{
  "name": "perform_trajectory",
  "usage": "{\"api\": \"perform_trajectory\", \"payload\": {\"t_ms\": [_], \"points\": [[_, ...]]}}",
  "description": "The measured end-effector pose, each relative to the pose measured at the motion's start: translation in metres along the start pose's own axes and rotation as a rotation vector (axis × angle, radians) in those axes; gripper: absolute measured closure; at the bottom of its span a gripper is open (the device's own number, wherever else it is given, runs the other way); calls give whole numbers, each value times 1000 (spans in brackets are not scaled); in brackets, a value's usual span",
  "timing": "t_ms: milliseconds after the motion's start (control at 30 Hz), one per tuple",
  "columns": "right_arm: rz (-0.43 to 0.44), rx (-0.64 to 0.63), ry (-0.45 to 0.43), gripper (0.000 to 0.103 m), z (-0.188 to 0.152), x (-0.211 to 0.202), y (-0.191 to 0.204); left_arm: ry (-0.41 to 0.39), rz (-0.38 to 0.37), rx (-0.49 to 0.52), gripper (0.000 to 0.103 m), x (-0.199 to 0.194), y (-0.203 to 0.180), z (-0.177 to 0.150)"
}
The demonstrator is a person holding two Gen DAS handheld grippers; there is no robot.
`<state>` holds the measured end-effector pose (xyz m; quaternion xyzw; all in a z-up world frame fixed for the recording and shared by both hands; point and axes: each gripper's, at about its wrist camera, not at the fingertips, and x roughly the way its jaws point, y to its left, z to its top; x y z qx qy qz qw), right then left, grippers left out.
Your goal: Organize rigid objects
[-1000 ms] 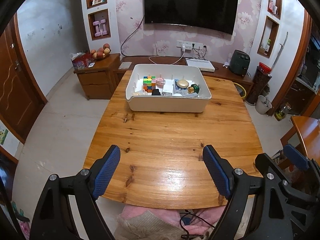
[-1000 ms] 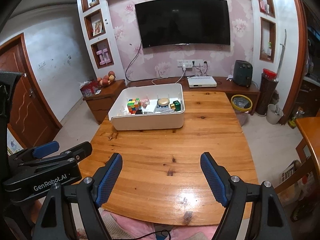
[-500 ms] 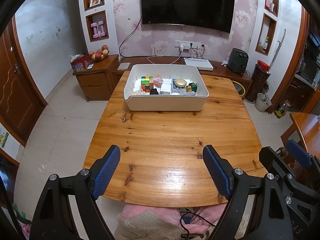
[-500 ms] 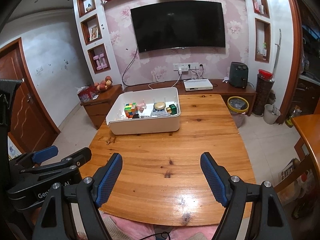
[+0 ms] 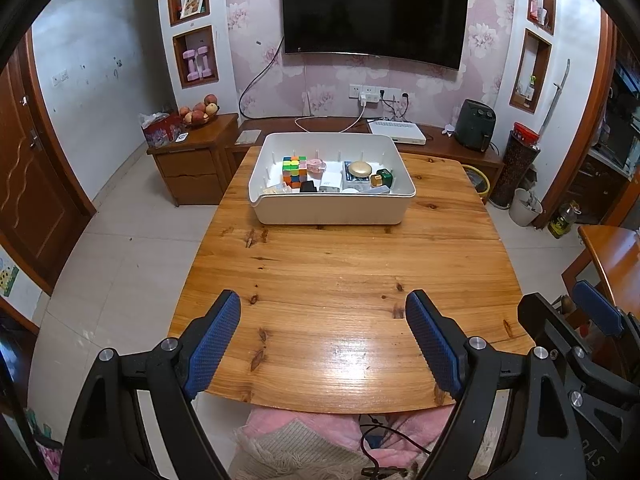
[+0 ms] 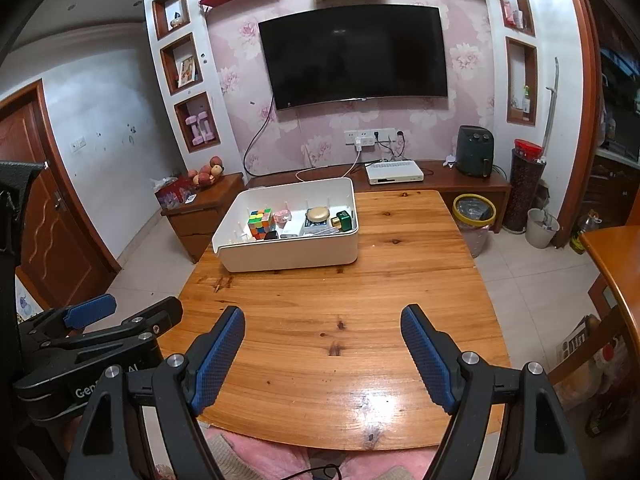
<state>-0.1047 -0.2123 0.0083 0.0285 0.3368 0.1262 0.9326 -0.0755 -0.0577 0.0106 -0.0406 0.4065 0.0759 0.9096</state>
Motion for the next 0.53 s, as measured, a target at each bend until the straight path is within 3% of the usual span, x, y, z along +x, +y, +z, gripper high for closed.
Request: {"api": "perform_trajectory", "payload": {"t_ms": [533], "points": [[-2, 0, 0, 22, 0, -2, -1, -5, -3, -2, 16, -6, -1, 2]]}}
